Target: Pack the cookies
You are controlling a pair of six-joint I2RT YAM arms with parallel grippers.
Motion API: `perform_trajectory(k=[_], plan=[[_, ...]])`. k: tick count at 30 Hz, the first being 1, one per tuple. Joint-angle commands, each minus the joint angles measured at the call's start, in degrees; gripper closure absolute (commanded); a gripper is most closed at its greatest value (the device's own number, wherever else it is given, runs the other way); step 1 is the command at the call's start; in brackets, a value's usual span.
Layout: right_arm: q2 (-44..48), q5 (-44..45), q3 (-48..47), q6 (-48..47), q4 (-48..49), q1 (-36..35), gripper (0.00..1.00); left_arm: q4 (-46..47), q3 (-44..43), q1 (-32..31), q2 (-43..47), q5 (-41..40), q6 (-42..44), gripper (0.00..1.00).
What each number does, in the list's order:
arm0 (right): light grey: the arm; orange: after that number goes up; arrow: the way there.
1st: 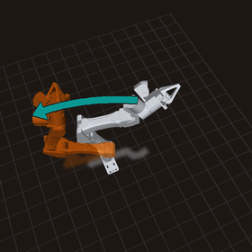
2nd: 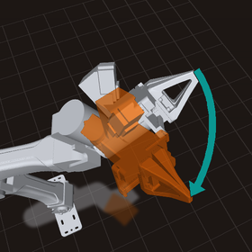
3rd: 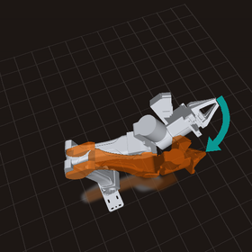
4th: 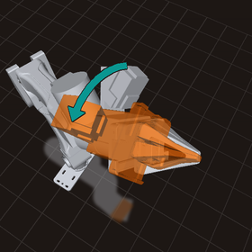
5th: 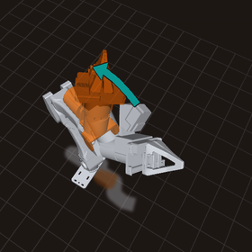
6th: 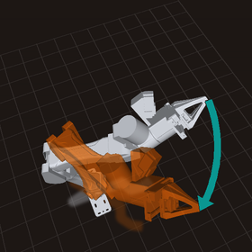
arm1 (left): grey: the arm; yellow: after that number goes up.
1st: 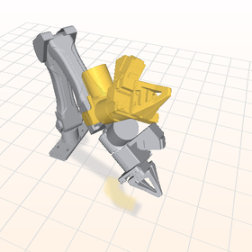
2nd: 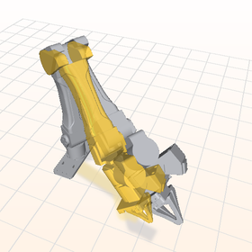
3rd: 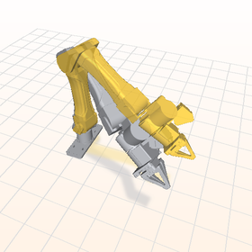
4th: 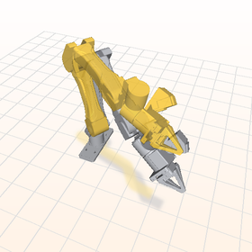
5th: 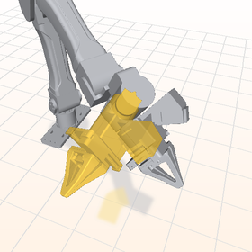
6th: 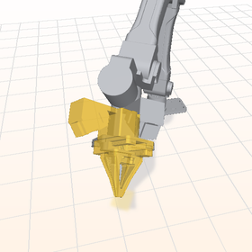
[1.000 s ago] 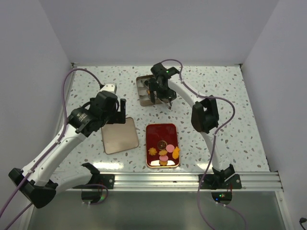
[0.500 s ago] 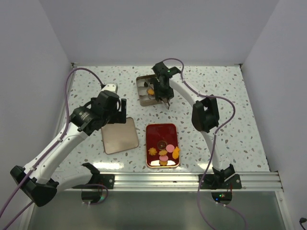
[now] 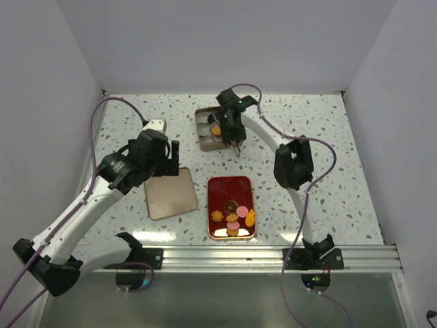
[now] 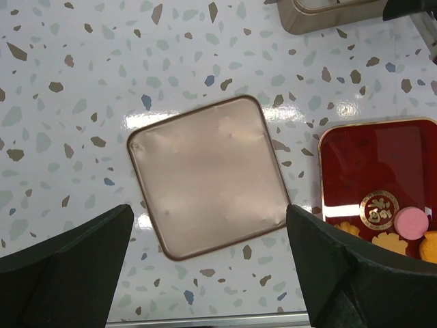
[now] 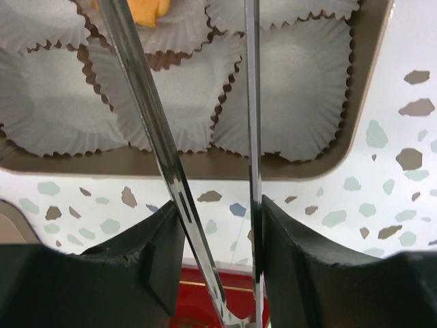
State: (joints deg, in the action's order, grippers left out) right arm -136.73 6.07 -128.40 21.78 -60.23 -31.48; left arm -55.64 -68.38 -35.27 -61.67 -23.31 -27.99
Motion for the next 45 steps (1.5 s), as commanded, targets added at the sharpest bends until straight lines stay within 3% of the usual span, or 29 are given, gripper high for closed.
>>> perform_trajectory(k=[1,13,21,34,45], plan=[[8.0,1.0,0.3,-0.2,-1.5,0.4,0.57,0.4,-0.7,0.1,1.9,0.2,-1.1,0.00],[19.5,-1.3,0.7,2.2,-6.6,0.3,0.57,0.5,-0.8,0.1,4.3,1.2,-2.0,0.00],[30.4,-4.3,7.1,2.5,-11.4,-0.7,0.58,0.7,-0.8,0.1,5.2,1.4,-2.0,0.00],[56.2,-8.5,35.7,12.2,-18.0,-16.2,0.58,3.3,0.9,0.1,4.9,2.6,-0.2,0.00],[54.6,-9.6,40.6,14.0,-23.8,-31.0,0.55,5.5,1.1,0.0,2.8,3.3,0.7,0.00]])
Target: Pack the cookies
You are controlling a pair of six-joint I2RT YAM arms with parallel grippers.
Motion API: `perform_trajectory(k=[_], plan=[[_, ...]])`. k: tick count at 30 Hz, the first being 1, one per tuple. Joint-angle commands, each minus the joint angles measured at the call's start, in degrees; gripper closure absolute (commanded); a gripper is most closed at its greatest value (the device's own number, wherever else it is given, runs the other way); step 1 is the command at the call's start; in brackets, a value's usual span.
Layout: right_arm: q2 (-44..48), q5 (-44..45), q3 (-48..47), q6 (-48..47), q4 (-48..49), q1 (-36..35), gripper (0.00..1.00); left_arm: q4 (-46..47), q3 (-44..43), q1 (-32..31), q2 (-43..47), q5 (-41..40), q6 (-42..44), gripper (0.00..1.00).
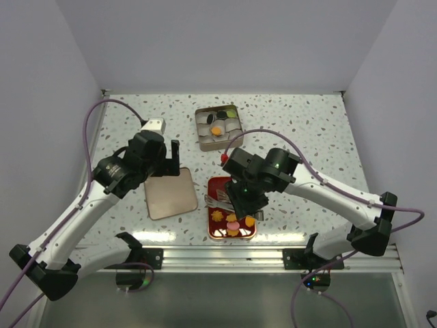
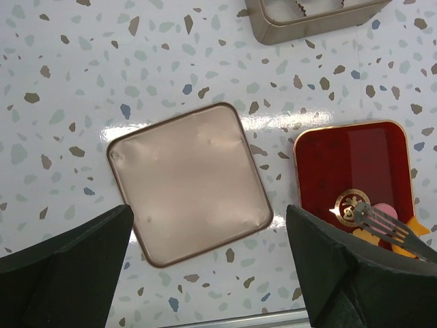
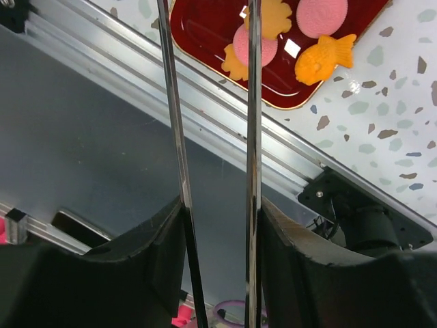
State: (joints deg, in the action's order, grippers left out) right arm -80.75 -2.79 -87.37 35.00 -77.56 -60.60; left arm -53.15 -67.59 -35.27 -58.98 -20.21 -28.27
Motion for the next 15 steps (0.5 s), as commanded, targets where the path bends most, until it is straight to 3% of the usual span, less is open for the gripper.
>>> perform_trajectory(k=[1,9,15], plan=[[-2.0,-0.6,-0.6,0.8,-6.6,-2.4,0.55,3.0,0.5,0.0,0.4,0.1,0.9,0.00],[-8.4,4.3,-2.8,-1.6,-12.8,-5.7,0.53,1.9,3.4,0.1,3.5,-0.2,-1.3,0.00],[-8.1,4.5,-2.4,-1.5,-13.0,-5.9,0.52,1.9,4.0,0.0,3.6,-0.3,-1.9,0.00]])
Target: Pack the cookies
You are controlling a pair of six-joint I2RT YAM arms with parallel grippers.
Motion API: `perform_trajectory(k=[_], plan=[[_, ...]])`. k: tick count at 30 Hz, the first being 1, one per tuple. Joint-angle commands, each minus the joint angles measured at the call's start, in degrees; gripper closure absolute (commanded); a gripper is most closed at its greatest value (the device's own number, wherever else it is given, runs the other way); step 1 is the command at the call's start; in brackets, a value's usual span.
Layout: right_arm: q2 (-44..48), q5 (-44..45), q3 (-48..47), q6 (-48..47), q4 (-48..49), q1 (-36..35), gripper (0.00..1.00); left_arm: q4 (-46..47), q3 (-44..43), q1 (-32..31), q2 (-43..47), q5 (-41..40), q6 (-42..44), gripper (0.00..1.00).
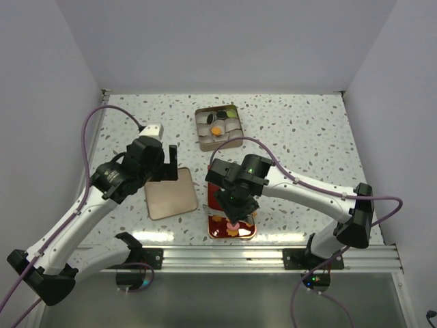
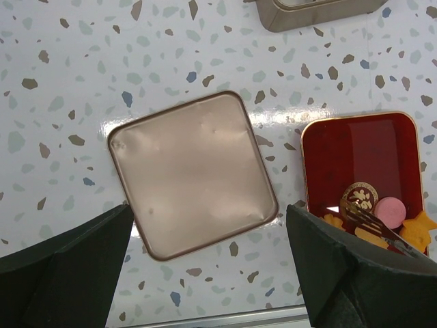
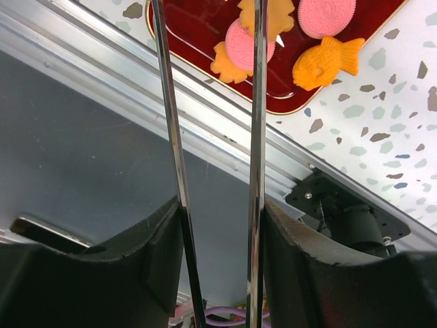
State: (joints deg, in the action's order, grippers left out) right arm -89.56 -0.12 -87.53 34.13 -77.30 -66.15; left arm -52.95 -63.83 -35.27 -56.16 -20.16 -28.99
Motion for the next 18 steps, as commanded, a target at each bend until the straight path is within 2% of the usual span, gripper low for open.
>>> perform_trajectory(k=[1,18], plan=[[1.0,1.9,-1.6,-0.6,-13.1,-0.4,0.52,1.9,0.3,0.0,0.7,-0.2,-1.2,0.00],[2.8,1.6,5.0,-1.2,-12.5,-0.6,0.52,2.9,-0.6,0.1,-1.5,-0.6,-0.6,0.00]])
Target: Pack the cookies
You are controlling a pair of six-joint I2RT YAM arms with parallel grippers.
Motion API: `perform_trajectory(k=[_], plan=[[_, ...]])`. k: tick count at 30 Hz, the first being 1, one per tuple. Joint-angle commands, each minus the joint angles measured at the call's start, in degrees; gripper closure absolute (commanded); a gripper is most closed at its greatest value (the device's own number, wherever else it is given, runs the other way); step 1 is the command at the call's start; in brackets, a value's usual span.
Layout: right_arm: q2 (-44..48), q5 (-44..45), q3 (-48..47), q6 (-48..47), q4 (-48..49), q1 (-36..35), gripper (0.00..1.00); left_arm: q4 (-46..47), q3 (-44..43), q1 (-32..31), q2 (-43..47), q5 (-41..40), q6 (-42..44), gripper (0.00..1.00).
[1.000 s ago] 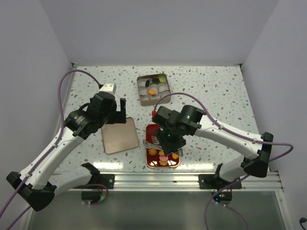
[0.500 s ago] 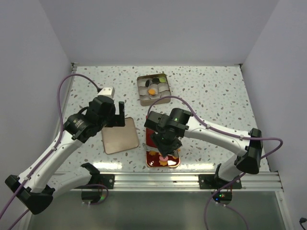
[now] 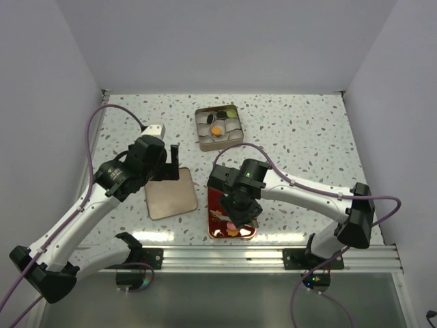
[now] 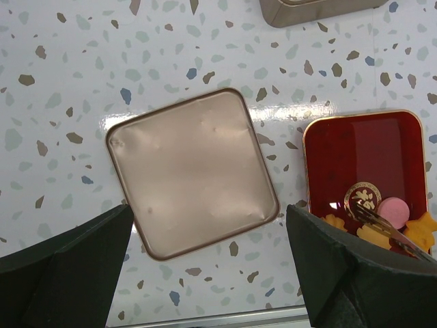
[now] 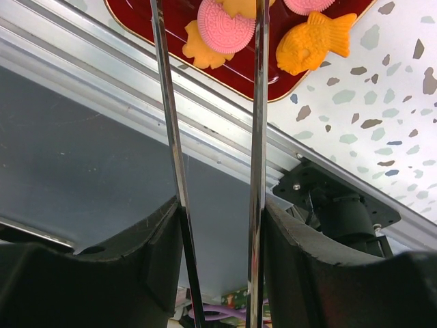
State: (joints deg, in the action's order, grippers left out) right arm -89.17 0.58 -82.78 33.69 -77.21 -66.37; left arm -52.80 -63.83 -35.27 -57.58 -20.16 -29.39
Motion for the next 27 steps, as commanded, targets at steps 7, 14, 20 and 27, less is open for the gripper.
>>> perform_trajectory(k=[7,14,20,27], plan=[[0.7,0.5,-0.6,-0.8,-12.0,-1.8,0.52,2.7,-0.5,0.1,-0.1,-0.8,-0.4,0.00],[-1.5,0.9,-1.6,-1.1,-12.5,-3.5,0.52,2.4,0.0,0.1,0.3,-1.0,-0.7,0.00],[-2.8,2.2,-1.3,-1.1,-13.1,-3.6,0.53,2.1,0.2,0.1,0.8,-1.5,-0.8,0.00],[-3.4,2.4,-1.2,-1.1,-13.2,-3.6,0.58,1.6,0.0,0.0,1.1,-2.1,-0.7,0.00]])
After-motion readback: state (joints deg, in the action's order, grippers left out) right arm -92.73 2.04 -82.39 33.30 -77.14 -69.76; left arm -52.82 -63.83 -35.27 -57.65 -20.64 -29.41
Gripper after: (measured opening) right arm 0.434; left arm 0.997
